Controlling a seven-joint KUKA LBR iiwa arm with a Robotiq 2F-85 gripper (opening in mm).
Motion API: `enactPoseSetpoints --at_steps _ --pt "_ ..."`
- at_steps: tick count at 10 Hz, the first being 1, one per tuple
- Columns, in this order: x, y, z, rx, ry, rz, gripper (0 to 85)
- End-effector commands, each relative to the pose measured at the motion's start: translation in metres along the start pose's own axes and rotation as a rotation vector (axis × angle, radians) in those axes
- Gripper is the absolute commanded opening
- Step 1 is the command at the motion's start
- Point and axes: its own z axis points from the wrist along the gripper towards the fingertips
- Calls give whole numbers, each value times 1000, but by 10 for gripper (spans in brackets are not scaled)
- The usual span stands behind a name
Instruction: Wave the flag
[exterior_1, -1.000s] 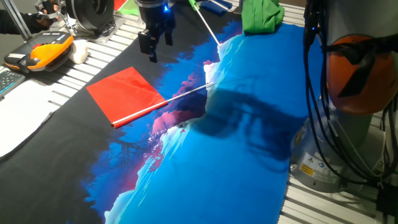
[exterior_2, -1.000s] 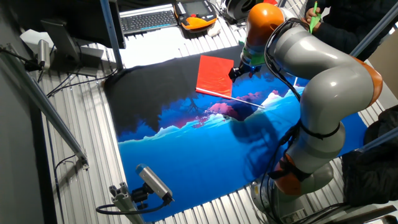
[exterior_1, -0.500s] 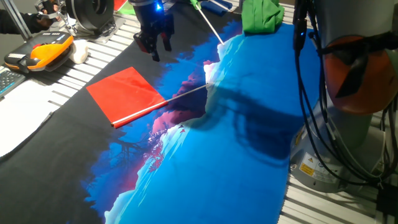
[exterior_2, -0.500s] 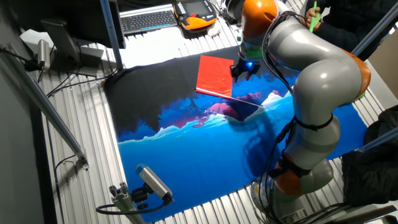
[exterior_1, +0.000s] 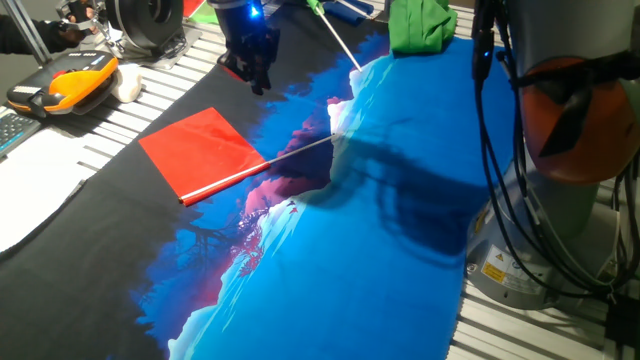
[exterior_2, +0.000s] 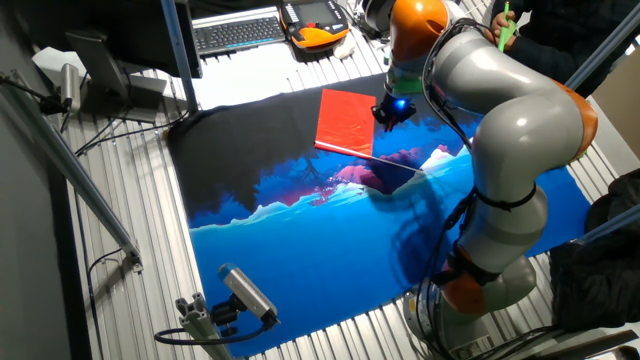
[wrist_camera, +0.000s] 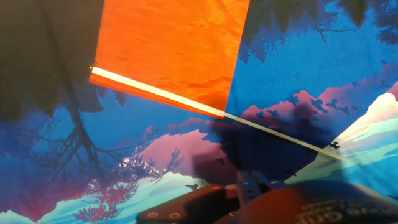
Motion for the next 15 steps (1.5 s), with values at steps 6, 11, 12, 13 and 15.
enactPoseSetpoints --at_steps 6,11,12,13,15 --pt "0 0 0 -3 -2 21 0" --pt "0 0 0 -3 -5 24 0" --pt "0 0 0 -3 -5 24 0" --pt "0 0 0 -3 -7 24 0" --pt "0 0 0 -3 -5 29 0"
